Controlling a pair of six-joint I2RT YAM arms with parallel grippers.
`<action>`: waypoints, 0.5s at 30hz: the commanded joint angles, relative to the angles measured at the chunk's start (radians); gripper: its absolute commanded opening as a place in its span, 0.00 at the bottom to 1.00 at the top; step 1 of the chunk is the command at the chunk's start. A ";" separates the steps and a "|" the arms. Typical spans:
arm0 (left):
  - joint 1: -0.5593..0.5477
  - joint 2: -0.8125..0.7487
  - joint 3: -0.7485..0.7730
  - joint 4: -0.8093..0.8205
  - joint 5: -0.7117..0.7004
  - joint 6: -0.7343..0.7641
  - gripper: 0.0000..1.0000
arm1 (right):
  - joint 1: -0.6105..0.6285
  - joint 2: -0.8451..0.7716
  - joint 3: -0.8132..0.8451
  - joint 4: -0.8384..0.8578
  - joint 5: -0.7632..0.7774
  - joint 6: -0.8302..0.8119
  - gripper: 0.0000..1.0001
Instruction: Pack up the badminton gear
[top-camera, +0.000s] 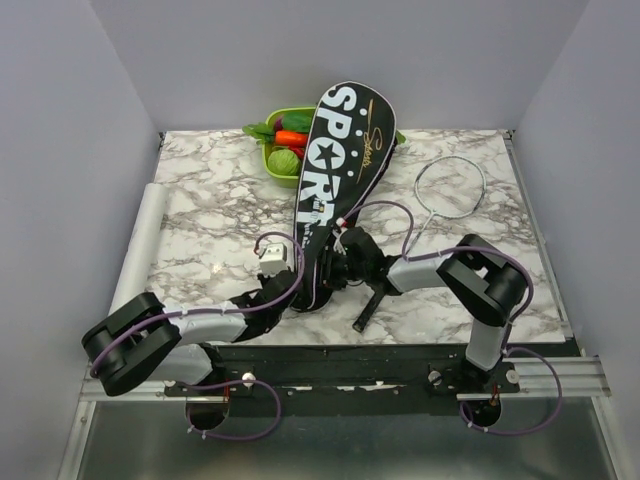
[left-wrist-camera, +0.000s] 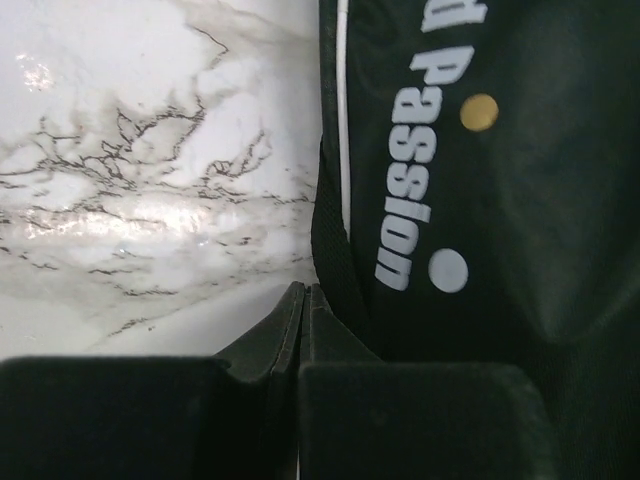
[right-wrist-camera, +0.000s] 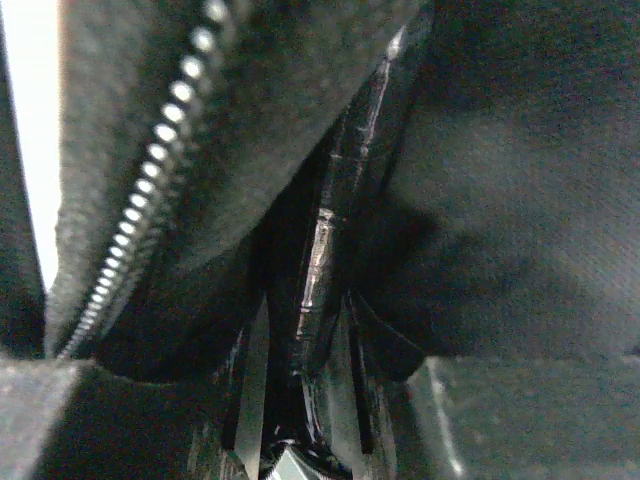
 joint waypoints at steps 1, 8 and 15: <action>-0.073 -0.001 -0.014 -0.051 0.073 -0.065 0.06 | 0.001 0.041 0.128 0.131 -0.024 -0.071 0.43; -0.094 -0.107 -0.030 -0.141 0.028 -0.077 0.06 | 0.001 -0.032 0.093 -0.001 -0.022 -0.110 0.59; -0.088 -0.256 -0.037 -0.288 -0.050 -0.067 0.06 | 0.001 -0.235 0.009 -0.245 0.095 -0.157 0.63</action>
